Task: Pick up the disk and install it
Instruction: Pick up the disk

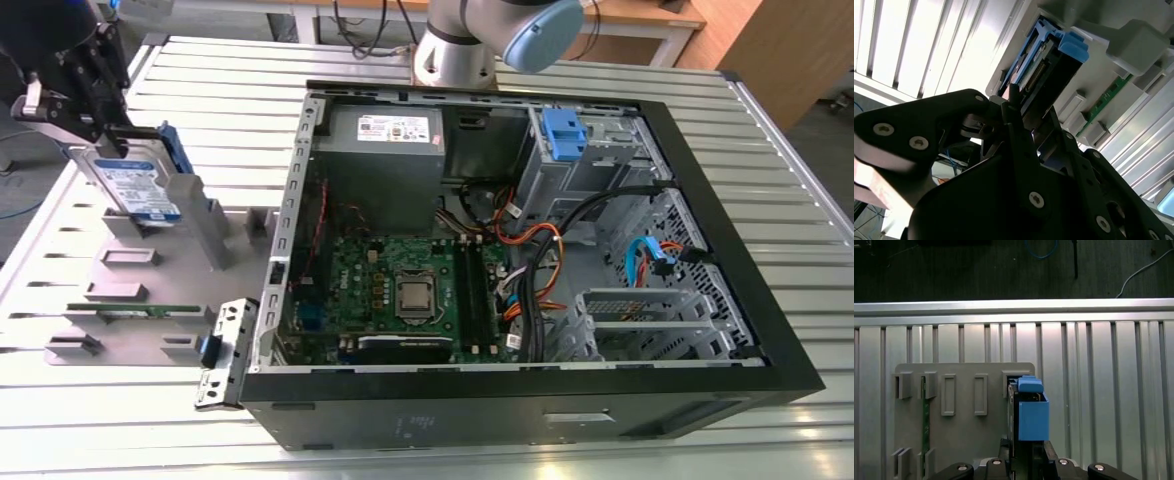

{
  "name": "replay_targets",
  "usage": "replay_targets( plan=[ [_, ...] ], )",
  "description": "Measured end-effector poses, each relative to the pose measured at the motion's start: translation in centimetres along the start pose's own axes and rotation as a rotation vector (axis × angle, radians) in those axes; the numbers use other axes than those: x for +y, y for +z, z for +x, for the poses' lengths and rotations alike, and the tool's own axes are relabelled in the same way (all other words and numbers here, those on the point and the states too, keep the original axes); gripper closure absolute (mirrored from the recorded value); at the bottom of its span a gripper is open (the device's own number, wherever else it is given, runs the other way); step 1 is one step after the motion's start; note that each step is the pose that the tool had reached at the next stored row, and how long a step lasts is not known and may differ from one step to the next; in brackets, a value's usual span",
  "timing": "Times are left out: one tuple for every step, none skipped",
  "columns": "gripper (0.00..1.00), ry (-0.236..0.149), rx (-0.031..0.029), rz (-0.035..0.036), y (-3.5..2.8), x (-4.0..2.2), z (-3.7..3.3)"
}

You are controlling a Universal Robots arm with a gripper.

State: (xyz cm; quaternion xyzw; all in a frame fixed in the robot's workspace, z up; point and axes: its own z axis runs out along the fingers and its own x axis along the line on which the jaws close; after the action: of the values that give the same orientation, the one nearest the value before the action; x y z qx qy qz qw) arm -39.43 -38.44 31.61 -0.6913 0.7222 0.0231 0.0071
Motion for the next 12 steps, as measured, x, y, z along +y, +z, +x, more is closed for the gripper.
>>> replay_targets(
  plan=[
    [0.65,0.0,0.0,0.0001,-0.13,0.0,-0.01],
    [0.65,0.0,-0.0001,0.0001,-0.16,0.0,-0.01],
    [0.65,0.0,-0.0001,0.0002,-0.16,0.0,-0.01],
    [0.65,0.0,-0.0001,0.0002,-0.17,0.0,-0.01],
    [0.65,0.0,-0.0001,0.0001,-0.18,0.0,-0.01],
    [0.65,0.0,0.0,0.0001,-0.19,0.0,-0.01],
    [0.65,0.0,0.0,0.0,-0.19,0.01,-0.01],
    [0.65,0.0,0.0,0.0,-0.19,0.0,-0.01],
    [0.65,0.0,-0.0001,0.0001,-0.19,0.0,-0.01],
    [0.65,0.0,0.0,0.0001,-0.2,0.01,-0.01],
    [0.65,0.0,-0.0001,0.0001,-0.2,0.01,-0.01],
    [0.65,0.0,0.0,0.0,-0.21,0.0,-0.01]
  ],
)
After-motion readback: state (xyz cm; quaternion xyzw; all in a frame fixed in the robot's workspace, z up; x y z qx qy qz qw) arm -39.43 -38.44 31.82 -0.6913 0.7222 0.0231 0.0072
